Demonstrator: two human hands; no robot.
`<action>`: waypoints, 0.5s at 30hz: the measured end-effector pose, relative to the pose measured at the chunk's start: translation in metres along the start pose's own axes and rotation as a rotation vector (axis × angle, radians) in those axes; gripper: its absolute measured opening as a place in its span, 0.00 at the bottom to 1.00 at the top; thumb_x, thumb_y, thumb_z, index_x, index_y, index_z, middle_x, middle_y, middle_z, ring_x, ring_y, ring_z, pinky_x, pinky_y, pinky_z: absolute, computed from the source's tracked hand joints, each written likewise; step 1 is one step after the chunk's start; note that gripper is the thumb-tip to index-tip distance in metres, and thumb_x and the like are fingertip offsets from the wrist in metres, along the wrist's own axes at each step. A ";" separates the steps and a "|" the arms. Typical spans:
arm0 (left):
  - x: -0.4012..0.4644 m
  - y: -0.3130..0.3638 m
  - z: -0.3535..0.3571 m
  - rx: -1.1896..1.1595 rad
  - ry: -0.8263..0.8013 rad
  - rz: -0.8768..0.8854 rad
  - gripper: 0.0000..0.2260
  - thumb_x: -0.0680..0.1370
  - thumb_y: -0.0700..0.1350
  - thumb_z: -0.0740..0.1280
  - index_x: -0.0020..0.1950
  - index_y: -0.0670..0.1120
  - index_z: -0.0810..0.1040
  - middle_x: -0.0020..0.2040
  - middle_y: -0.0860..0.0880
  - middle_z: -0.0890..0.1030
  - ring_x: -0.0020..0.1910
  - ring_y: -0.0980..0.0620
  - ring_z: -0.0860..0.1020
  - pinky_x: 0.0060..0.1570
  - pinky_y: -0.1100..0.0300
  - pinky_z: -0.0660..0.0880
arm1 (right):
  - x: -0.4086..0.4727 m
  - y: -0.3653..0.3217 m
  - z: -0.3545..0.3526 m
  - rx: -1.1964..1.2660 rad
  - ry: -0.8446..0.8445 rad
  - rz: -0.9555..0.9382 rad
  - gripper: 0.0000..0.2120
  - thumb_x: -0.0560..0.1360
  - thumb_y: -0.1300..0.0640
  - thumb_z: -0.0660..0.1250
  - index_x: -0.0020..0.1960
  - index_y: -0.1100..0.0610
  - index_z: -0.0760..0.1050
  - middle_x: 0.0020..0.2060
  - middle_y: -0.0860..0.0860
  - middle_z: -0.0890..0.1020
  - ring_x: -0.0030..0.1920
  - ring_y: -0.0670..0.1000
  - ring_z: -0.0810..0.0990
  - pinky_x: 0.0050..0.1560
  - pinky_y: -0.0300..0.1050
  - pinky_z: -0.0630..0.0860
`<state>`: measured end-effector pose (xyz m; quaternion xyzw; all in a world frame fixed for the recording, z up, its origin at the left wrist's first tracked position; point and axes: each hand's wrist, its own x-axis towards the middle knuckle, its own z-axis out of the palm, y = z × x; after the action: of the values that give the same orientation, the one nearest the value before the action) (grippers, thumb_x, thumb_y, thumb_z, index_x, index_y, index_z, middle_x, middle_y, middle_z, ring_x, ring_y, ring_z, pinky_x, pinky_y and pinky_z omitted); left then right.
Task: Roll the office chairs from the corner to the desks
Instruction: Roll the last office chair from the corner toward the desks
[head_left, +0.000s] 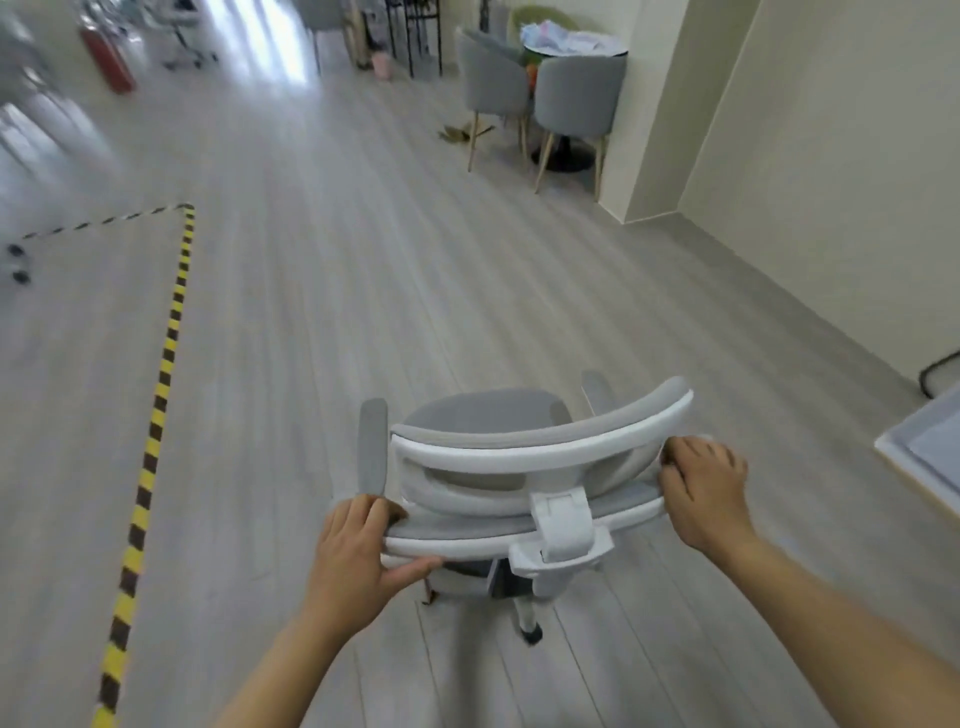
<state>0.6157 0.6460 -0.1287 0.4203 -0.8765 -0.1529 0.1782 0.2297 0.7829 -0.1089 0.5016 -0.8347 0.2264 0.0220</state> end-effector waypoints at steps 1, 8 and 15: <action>0.015 -0.014 -0.006 0.008 0.002 -0.026 0.30 0.68 0.77 0.60 0.51 0.52 0.75 0.48 0.57 0.71 0.46 0.52 0.72 0.48 0.59 0.68 | 0.024 -0.012 0.012 0.027 -0.002 -0.017 0.06 0.70 0.52 0.52 0.36 0.52 0.63 0.32 0.47 0.69 0.37 0.56 0.71 0.43 0.49 0.60; 0.113 -0.093 -0.026 0.084 0.042 -0.223 0.31 0.67 0.77 0.60 0.55 0.54 0.73 0.50 0.58 0.71 0.48 0.55 0.70 0.49 0.60 0.70 | 0.197 -0.080 0.105 0.194 0.064 -0.221 0.05 0.67 0.55 0.54 0.34 0.54 0.65 0.30 0.49 0.69 0.34 0.54 0.67 0.41 0.47 0.55; 0.222 -0.160 -0.060 0.039 0.010 -0.552 0.30 0.61 0.81 0.58 0.53 0.63 0.67 0.52 0.63 0.69 0.52 0.57 0.69 0.50 0.63 0.67 | 0.385 -0.157 0.187 0.248 -0.180 -0.515 0.12 0.73 0.46 0.54 0.41 0.51 0.71 0.37 0.47 0.73 0.41 0.54 0.69 0.46 0.48 0.58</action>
<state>0.6220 0.3667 -0.1012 0.6473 -0.7307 -0.1768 0.1261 0.2072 0.3280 -0.1188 0.7137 -0.6445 0.2682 -0.0570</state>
